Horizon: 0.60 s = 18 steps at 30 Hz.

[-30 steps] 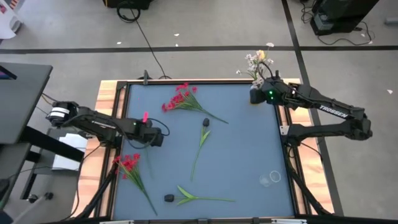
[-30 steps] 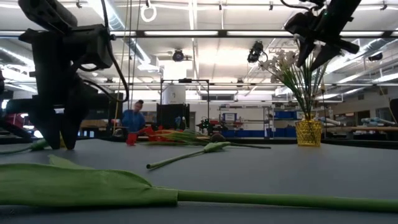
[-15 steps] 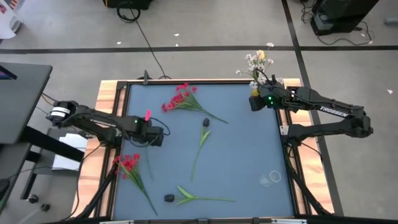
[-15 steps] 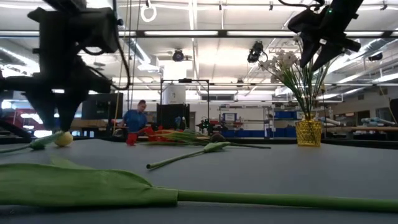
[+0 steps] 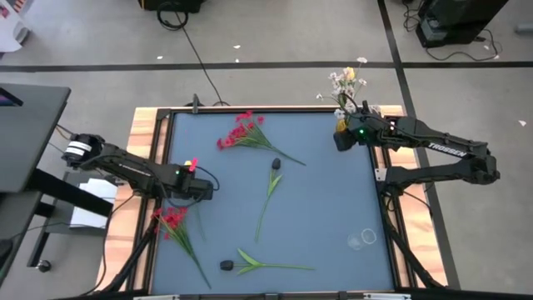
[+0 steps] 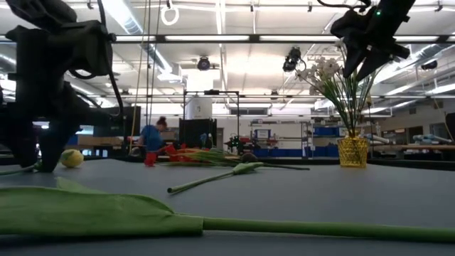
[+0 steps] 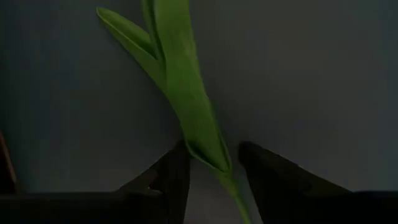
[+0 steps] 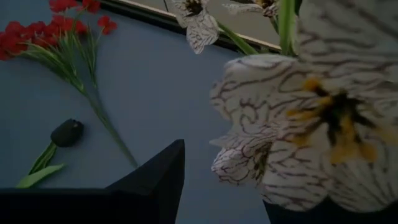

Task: Sort flowers into vase by color
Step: Put the yellow flower into the yellow vase

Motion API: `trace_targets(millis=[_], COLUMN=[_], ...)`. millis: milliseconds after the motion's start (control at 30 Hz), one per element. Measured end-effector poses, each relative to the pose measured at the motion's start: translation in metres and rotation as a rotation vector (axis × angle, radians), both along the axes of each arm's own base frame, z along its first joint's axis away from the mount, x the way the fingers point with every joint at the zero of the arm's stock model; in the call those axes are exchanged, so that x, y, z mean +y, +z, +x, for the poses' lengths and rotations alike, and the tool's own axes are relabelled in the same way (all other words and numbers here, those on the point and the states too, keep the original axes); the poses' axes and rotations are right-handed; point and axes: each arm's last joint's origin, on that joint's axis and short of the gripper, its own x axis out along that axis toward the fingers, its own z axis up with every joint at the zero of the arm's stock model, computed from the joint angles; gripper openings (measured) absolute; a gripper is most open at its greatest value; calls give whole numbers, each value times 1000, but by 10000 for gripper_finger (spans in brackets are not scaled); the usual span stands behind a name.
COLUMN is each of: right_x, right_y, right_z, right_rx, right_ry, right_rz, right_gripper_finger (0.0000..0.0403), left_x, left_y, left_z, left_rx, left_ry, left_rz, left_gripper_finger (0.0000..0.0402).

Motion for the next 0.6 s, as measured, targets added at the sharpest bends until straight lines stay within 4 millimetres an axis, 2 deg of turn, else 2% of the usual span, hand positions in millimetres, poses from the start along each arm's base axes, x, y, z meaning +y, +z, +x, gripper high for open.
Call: trace_targets(millis=[300,367,500,600], right_x=[0,0,2,6], right_y=[1,3,7,12], right_z=[3,6,14,21], right_rx=[-34,-75,-181,-264], right_ry=[44,57,92,132], right_rz=[23,38,59,62], right_gripper_finger=[164,156,151,151], left_x=[-1,-1,-2,-1], left_y=[9,14,28,44], left_z=[9,16,30,49], left_rx=[-31,-73,-165,-301], left_ry=[-10,-18,-87,-180], left_rz=[18,39,82,131], left_gripper_finger=[20,12,20,23])
